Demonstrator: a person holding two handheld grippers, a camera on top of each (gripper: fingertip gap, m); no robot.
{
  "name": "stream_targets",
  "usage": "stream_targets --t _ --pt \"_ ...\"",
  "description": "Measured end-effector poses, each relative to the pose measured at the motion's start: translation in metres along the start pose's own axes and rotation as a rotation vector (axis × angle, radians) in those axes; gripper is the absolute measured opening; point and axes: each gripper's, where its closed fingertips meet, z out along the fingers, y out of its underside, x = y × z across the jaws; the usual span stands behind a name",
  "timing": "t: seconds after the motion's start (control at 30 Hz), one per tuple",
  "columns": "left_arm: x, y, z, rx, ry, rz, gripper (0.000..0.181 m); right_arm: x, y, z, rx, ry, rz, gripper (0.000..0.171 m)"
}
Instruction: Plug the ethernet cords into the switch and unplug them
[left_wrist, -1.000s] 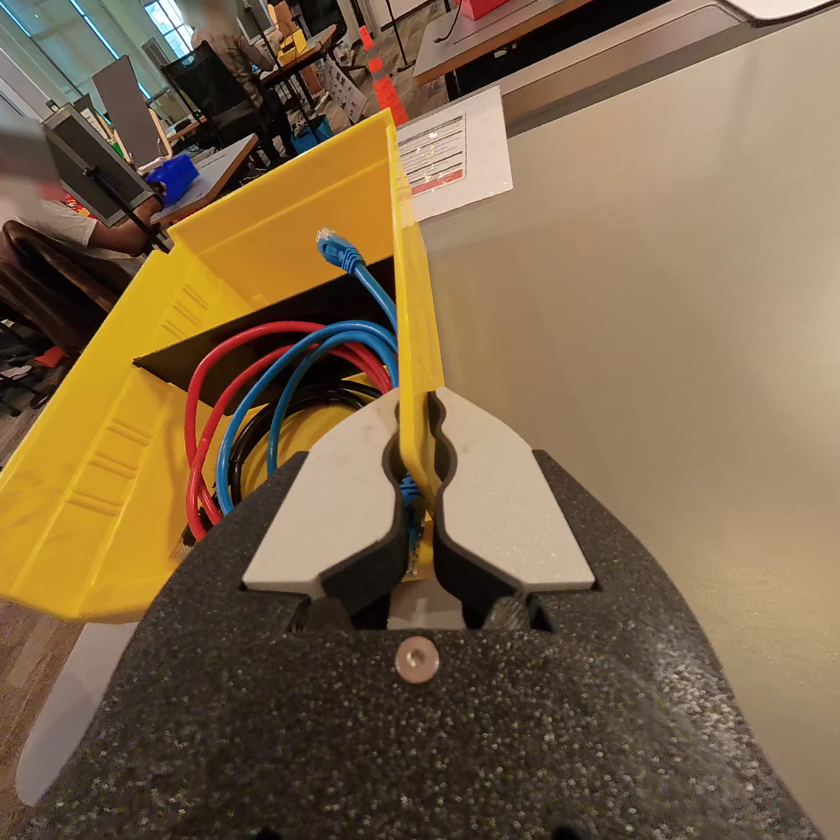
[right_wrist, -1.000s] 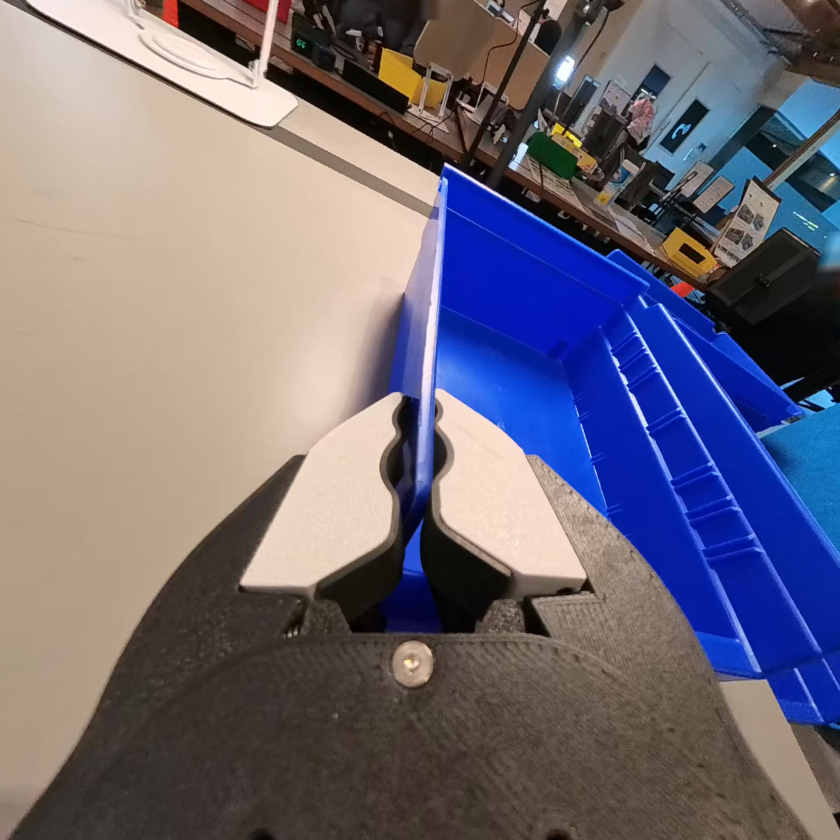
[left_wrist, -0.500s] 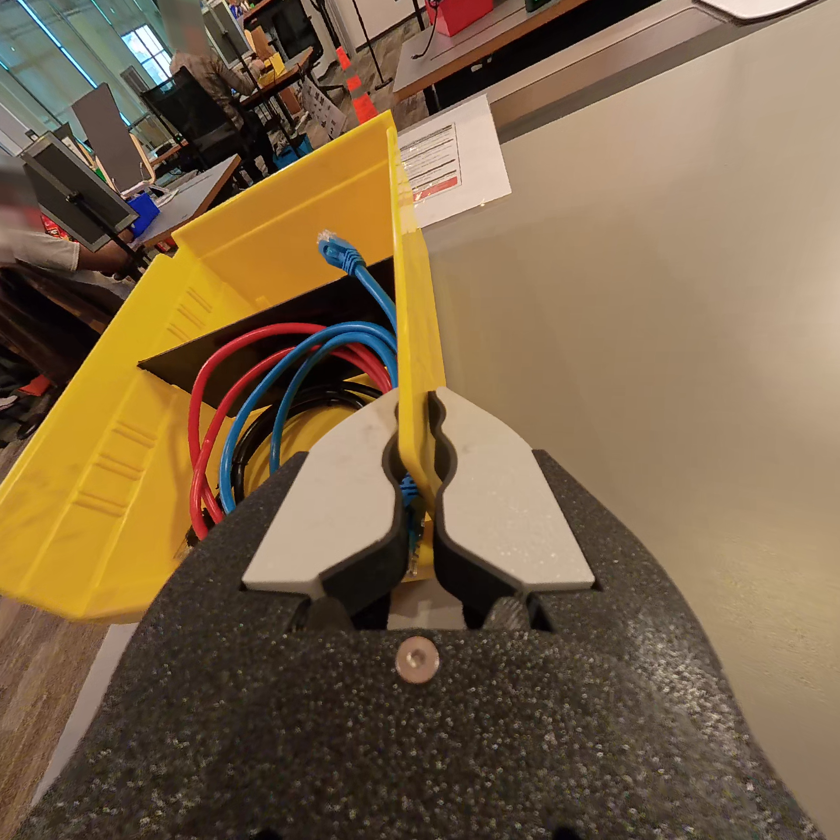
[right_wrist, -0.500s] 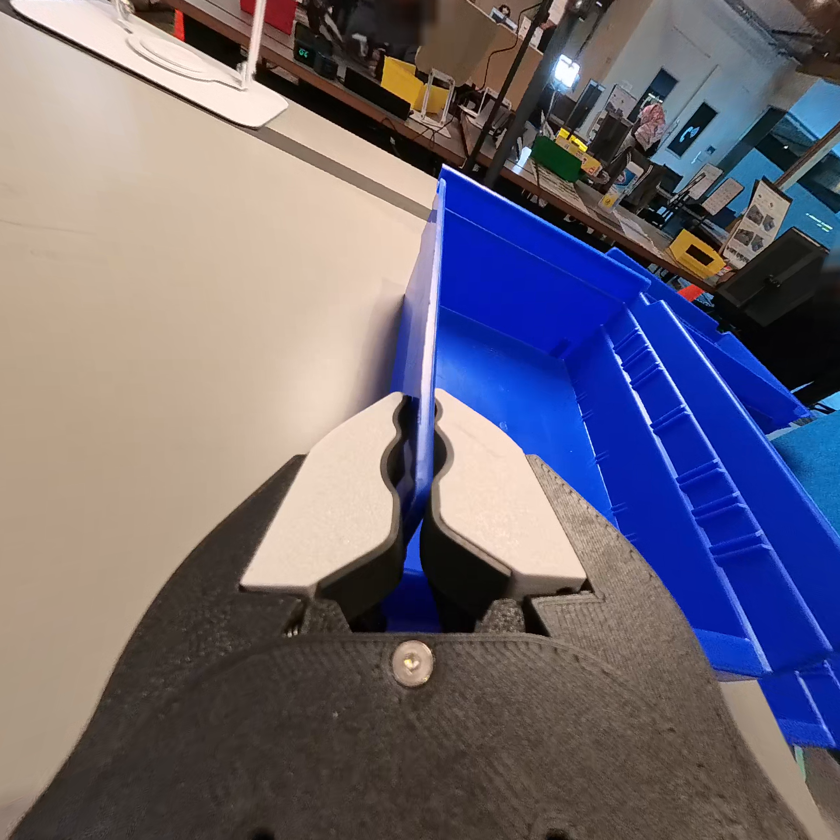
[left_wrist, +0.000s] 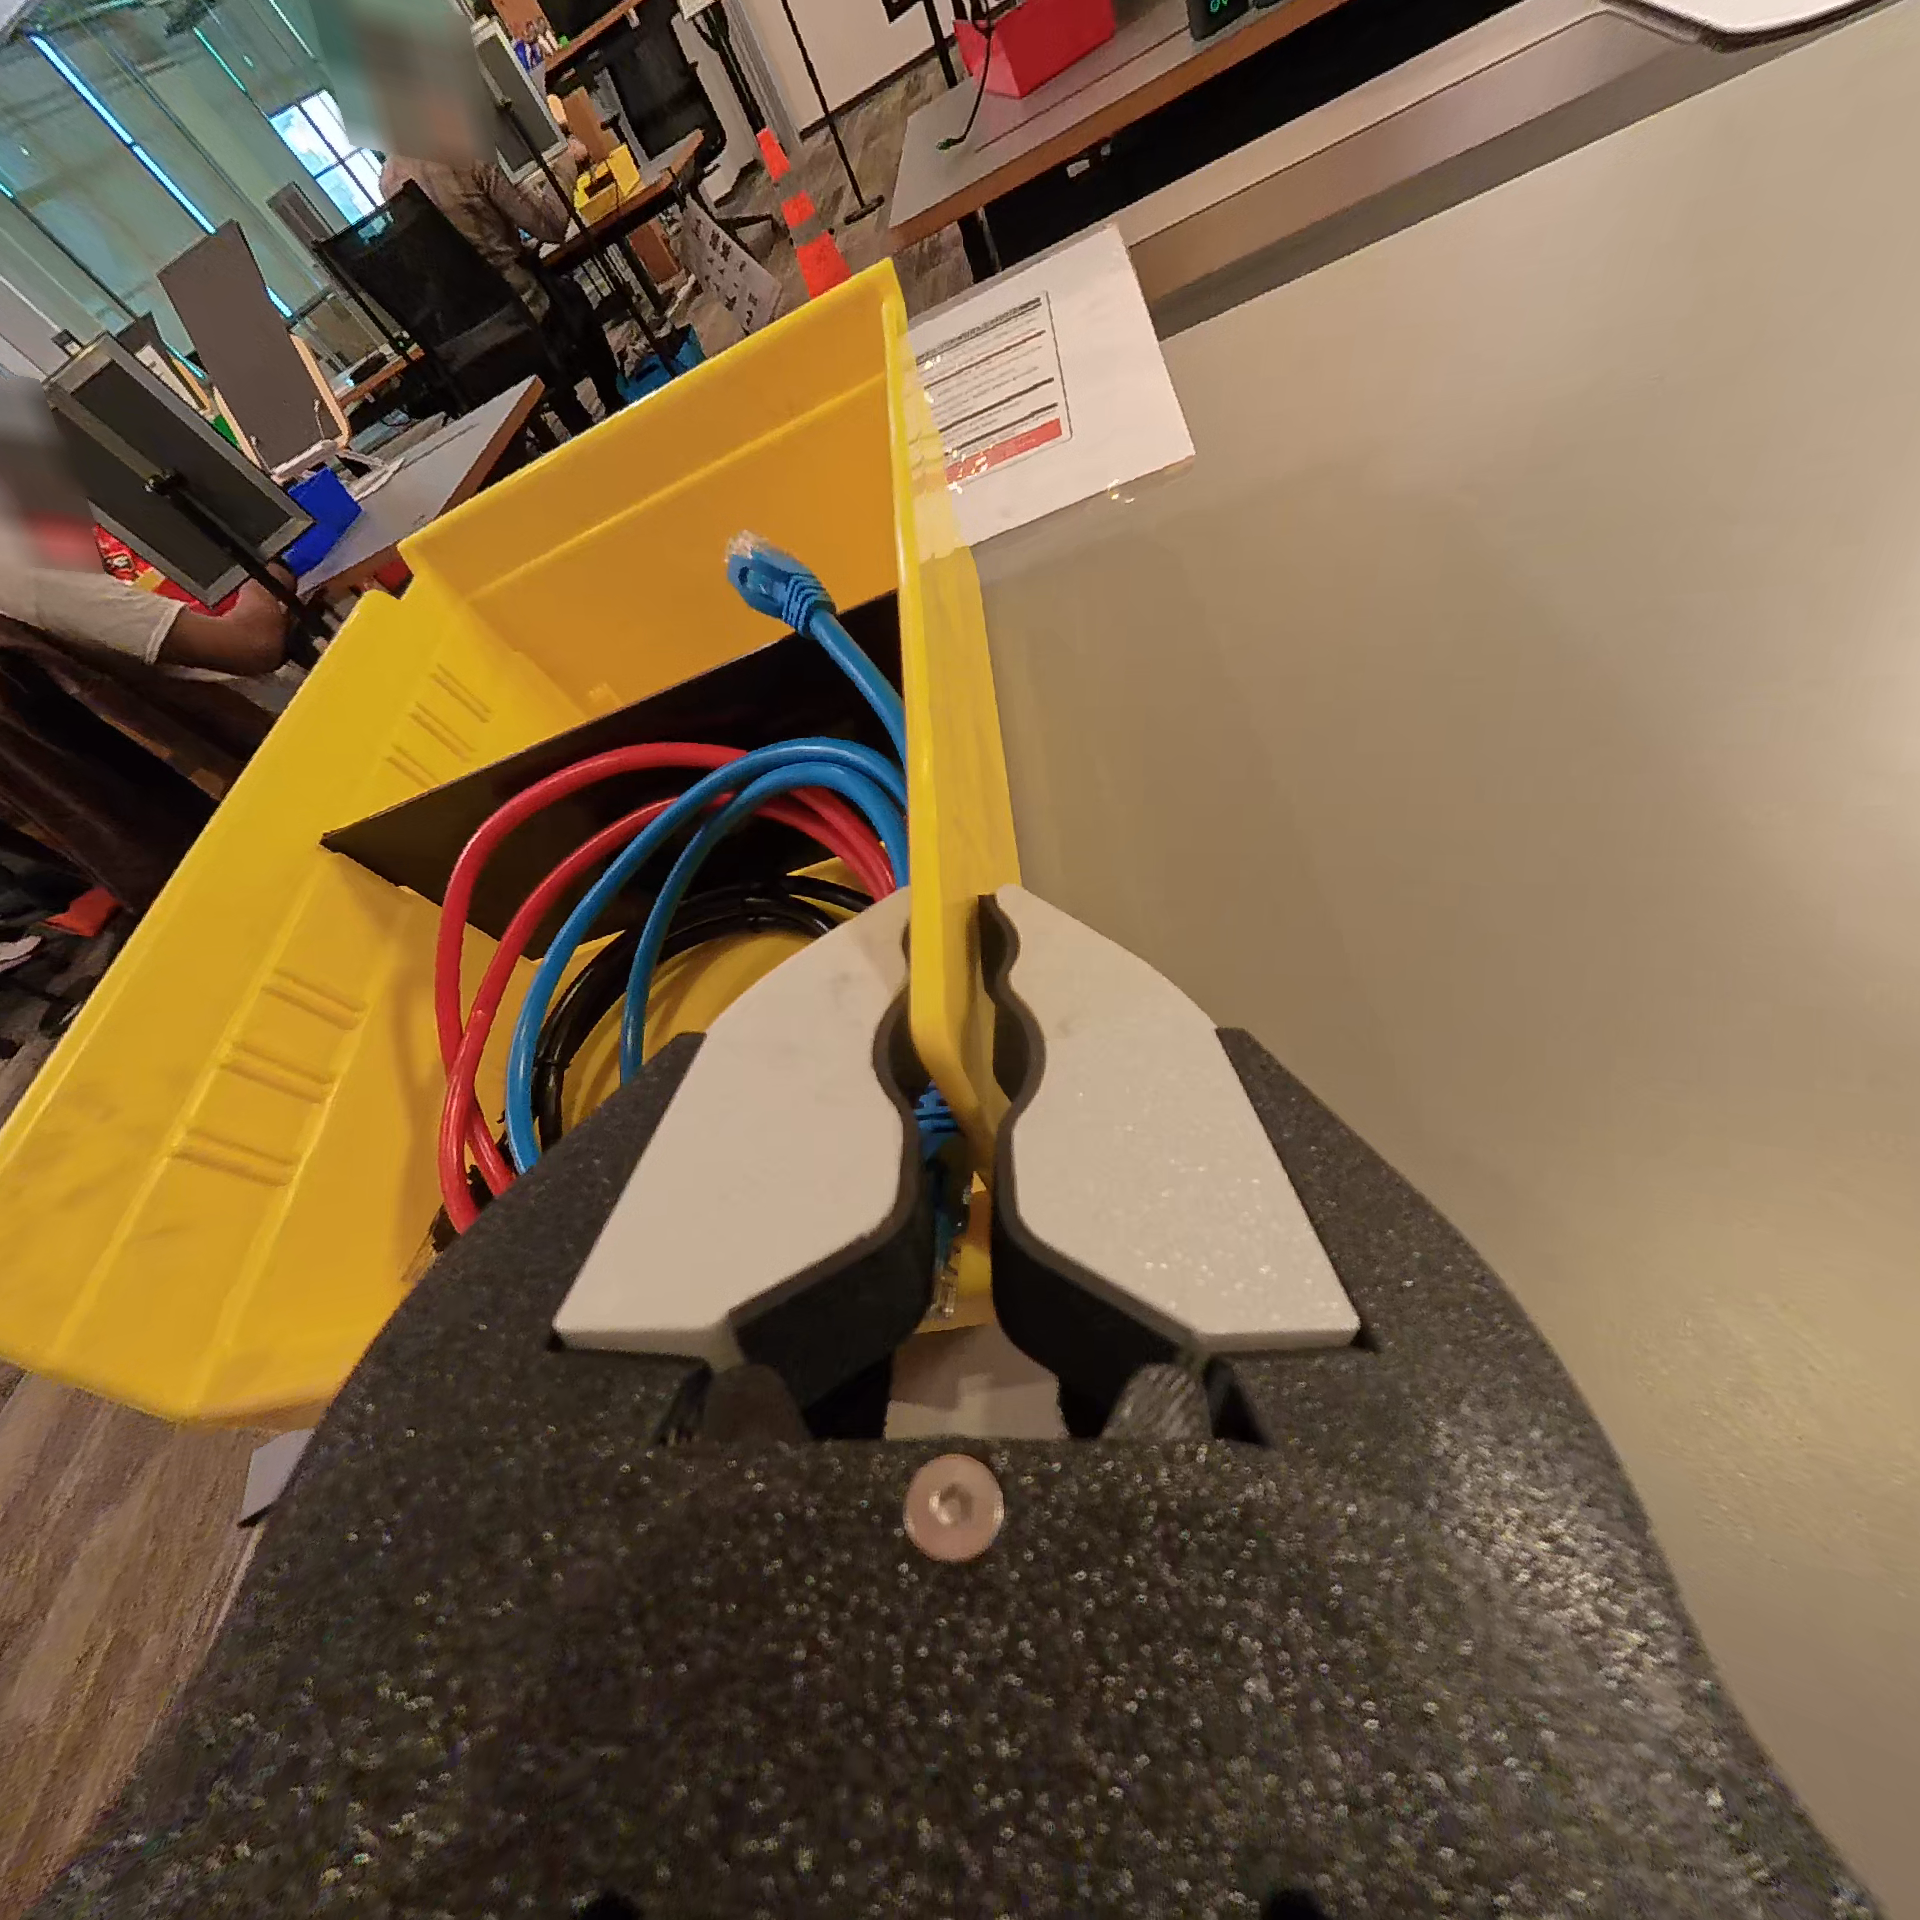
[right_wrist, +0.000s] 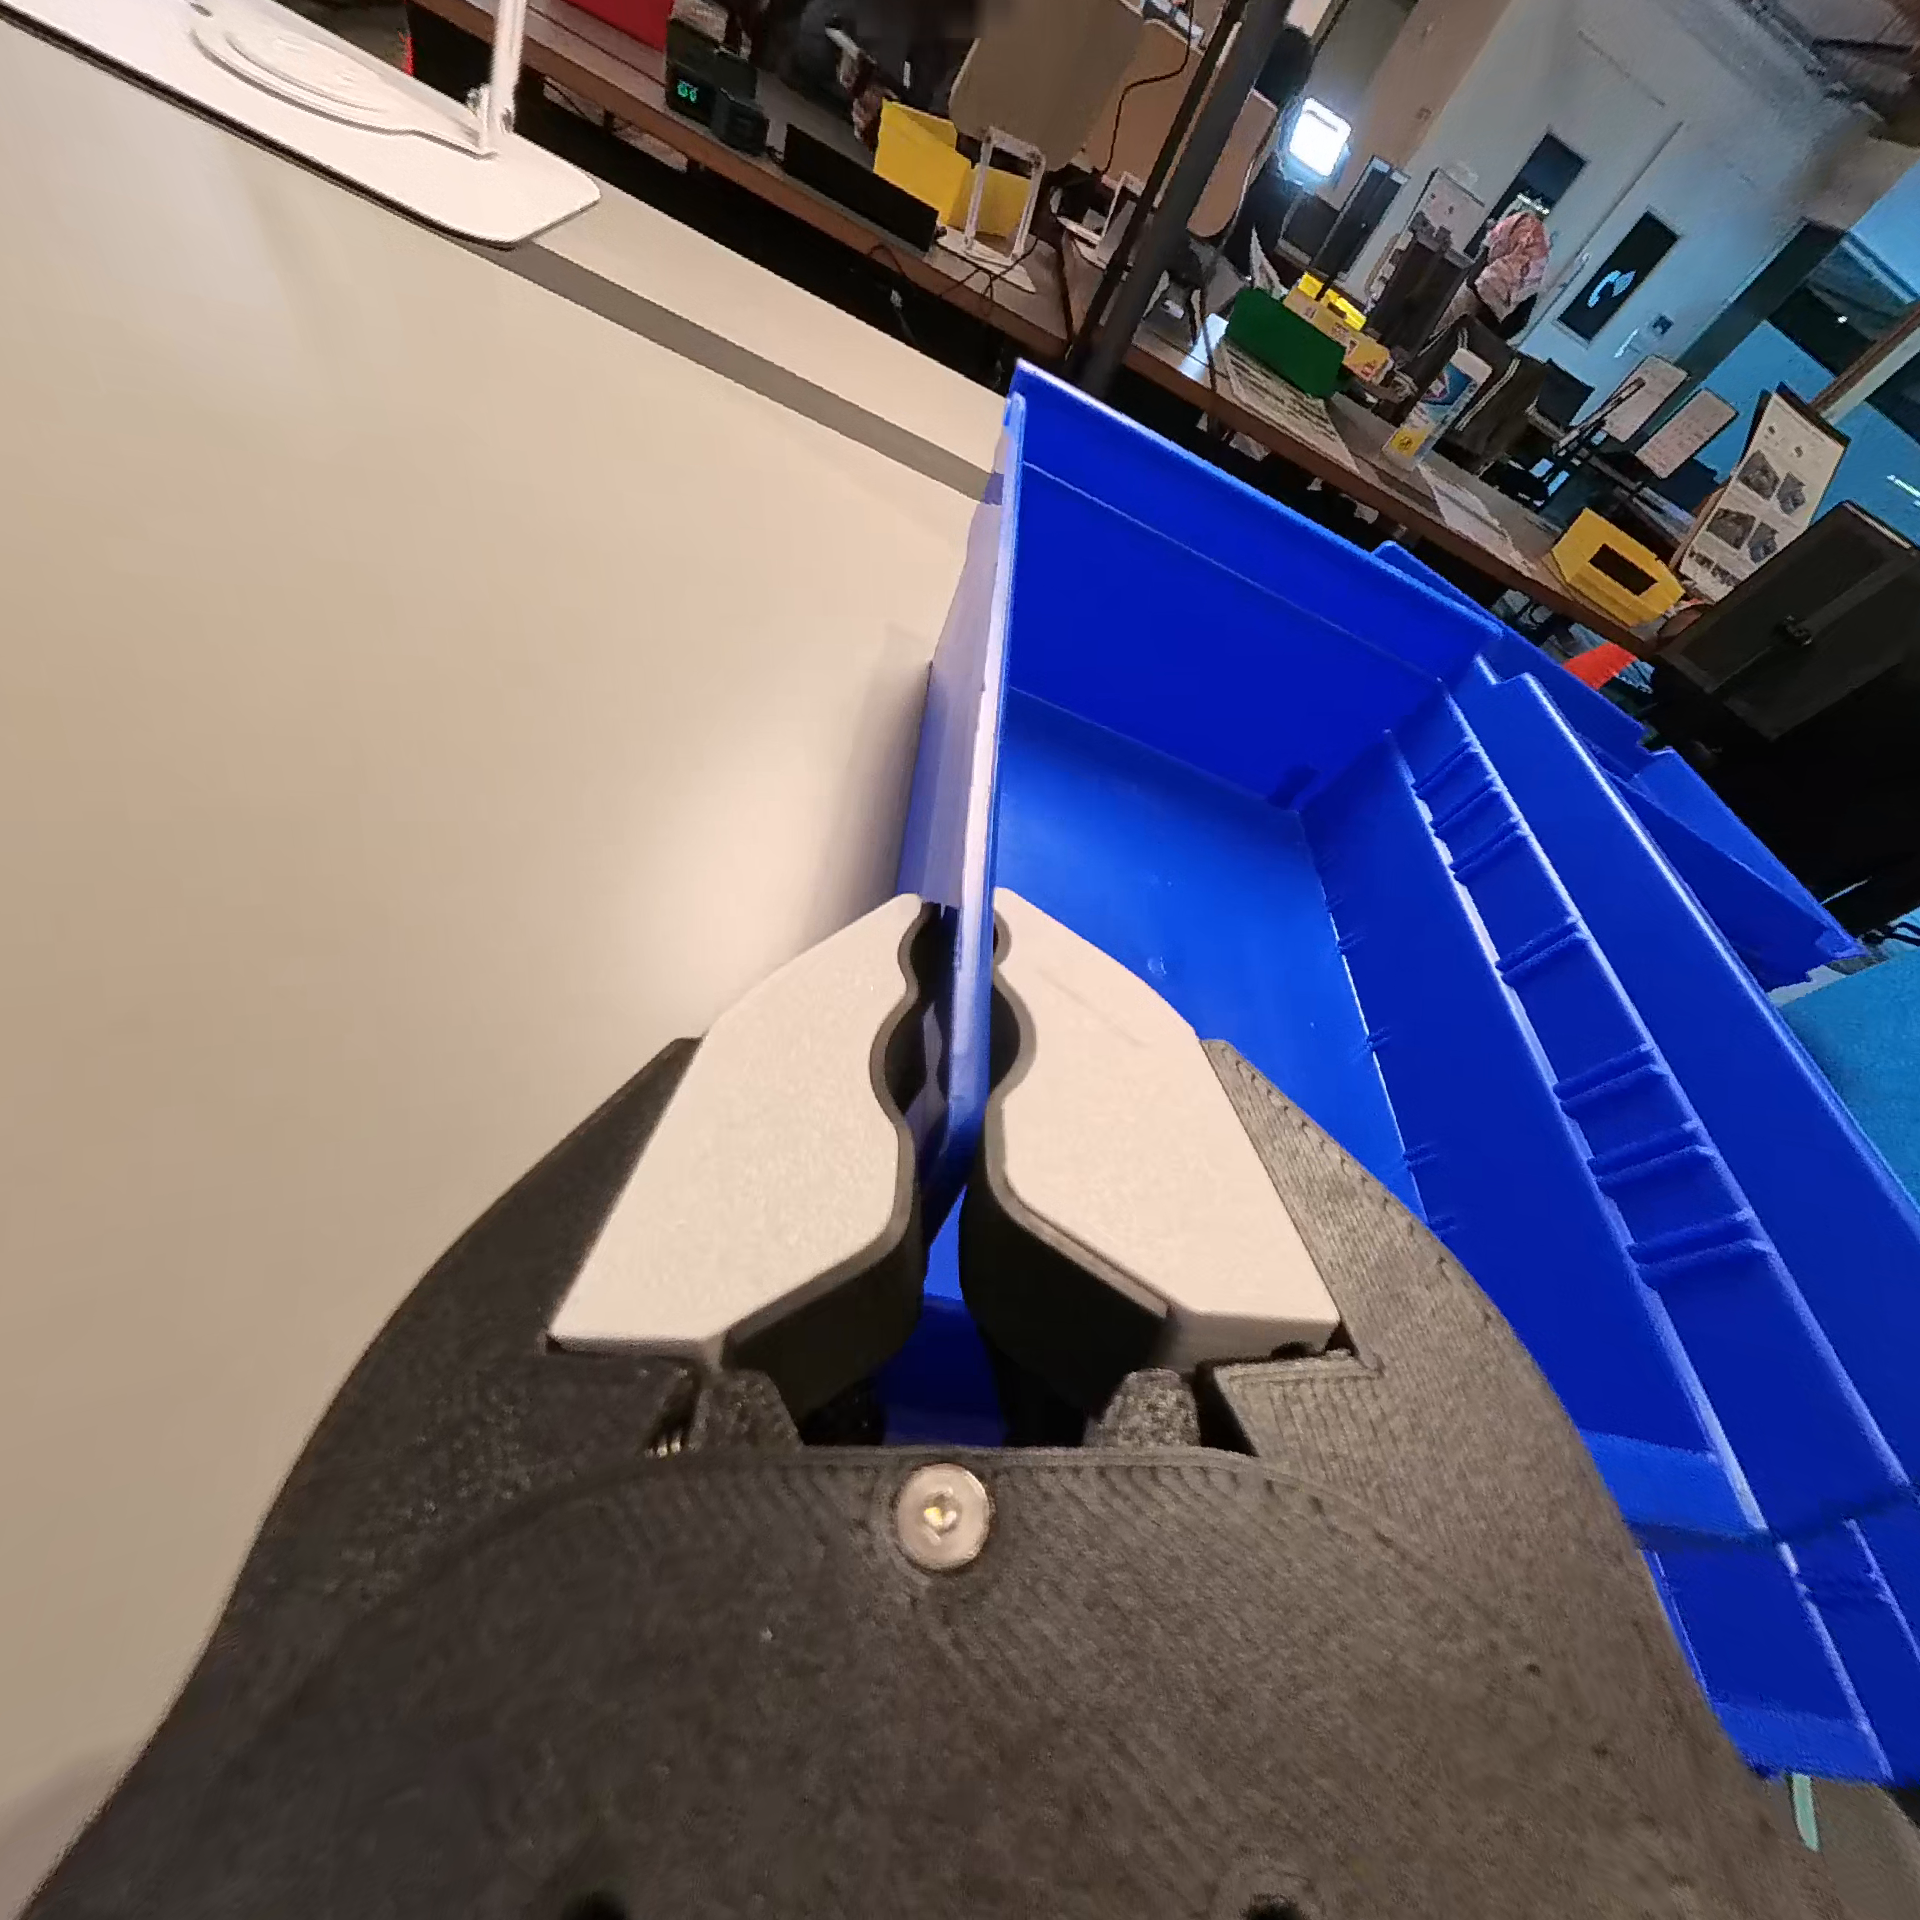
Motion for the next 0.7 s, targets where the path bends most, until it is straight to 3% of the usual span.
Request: stream_targets --t 0.7 --pt "0.000 -0.002 0.006 0.011 0.033 0.007 0.007 0.015 0.005 0.008 0.006 -0.028 0.012 0.005"
